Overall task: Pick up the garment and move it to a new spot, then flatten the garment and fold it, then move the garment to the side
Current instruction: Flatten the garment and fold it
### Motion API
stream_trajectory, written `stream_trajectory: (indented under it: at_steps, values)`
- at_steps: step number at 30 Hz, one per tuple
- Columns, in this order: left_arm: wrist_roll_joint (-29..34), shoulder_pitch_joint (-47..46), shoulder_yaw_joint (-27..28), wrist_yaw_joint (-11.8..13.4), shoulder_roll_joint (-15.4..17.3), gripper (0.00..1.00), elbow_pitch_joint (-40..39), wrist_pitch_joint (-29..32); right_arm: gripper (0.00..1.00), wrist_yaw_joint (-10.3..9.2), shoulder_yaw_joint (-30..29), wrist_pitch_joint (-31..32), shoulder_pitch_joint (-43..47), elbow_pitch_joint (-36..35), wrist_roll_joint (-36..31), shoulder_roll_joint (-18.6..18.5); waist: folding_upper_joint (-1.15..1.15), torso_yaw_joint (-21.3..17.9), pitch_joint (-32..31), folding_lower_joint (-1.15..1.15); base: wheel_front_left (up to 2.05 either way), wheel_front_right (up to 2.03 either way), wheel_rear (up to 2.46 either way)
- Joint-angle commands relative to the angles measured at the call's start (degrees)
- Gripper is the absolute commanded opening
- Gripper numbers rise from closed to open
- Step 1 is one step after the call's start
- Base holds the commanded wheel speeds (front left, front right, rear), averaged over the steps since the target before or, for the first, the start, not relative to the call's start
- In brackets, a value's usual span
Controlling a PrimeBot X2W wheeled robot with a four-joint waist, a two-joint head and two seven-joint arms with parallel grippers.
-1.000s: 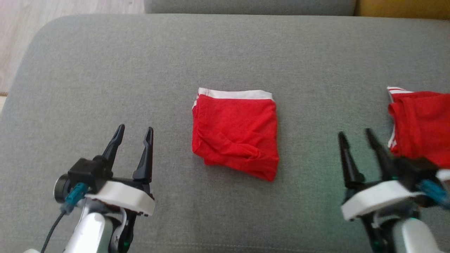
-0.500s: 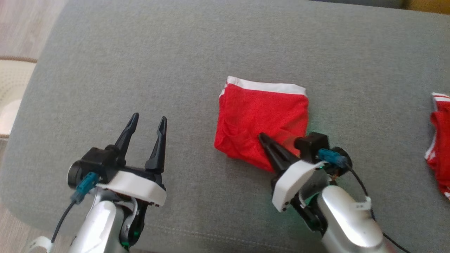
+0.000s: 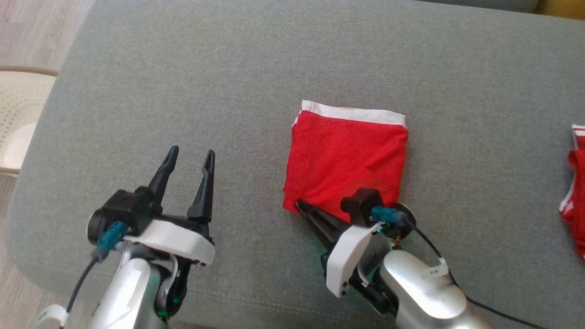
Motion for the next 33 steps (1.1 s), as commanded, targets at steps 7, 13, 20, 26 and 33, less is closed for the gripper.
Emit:
stream_trajectory:
  at_steps: [7, 13, 20, 26, 33]
  values:
    - [-0.17, -0.99, 3.12, 1.01, 1.37, 1.0, -1.58, -0.66, 0.0, 0.37, -1.61, -5.77, -0.34, -4.05, 2.11, 0.92, 0.0, -2.32, -2.48, 0.0, 0.0, 0.0, 0.0]
    - [0.26, 0.76, 3.96, 2.18, 2.71, 1.0, -2.64, -0.68, 1.0, 0.37, -15.14, -9.41, 3.78, -10.35, -3.47, 0.92, 0.0, -4.82, -5.09, 0.0, 0.0, 0.0, 0.0]
    - [0.61, 3.83, 4.66, 3.44, 4.77, 1.0, -5.44, -0.09, 1.0, 0.37, -34.51, -8.07, 13.58, -23.33, -13.26, 0.92, 0.0, -7.86, -8.32, 0.0, 0.0, 0.0, 0.0]
    - [0.58, 6.7, 5.03, 4.01, 6.39, 1.0, -7.21, 0.83, 1.0, 0.37, -41.05, -4.0, 20.8, -30.77, -16.58, 0.92, 0.0, -9.16, -10.55, 0.0, 0.0, 0.0, 0.0]
    - [0.84, 9.66, 4.12, 4.21, 7.18, 1.0, -8.21, 1.71, 1.0, 0.37, -42.48, -1.82, 26.94, -35.82, -16.57, 0.92, 0.0, -9.84, -13.16, 0.0, 0.0, 0.0, 0.0]
